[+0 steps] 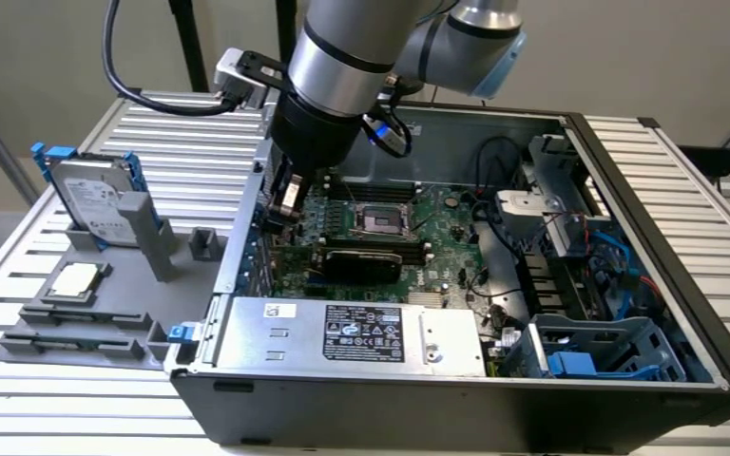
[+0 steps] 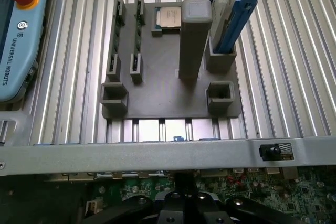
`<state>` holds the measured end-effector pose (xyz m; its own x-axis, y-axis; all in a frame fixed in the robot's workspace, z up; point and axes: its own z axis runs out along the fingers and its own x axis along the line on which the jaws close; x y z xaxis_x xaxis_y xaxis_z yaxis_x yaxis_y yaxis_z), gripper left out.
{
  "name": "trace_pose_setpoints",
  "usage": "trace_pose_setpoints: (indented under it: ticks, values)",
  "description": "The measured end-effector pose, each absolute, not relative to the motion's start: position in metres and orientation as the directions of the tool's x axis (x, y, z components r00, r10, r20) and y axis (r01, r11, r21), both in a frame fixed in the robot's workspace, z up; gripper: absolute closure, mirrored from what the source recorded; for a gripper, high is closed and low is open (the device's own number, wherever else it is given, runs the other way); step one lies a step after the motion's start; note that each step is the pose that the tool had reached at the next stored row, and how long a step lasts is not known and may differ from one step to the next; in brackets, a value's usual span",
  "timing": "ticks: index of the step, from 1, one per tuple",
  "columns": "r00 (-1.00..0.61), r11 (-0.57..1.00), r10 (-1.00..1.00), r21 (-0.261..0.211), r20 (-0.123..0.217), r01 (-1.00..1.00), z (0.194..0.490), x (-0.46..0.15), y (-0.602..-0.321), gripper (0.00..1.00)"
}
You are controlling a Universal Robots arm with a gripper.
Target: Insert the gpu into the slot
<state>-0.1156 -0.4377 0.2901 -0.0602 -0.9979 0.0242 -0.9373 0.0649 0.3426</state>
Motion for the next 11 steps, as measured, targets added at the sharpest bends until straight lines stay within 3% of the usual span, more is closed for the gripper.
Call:
trace_pose_setpoints:
  ticks: [6, 11]
  values:
    - [-0.061, 0.065, -0.998, 0.333, 0.023, -0.941, 0.2957, -0.1141, -0.4377, 0.89]
    - [-0.062, 0.065, -0.998, 0.256, 0.018, -0.964, 0.2959, -0.1139, -0.4377, 0.89]
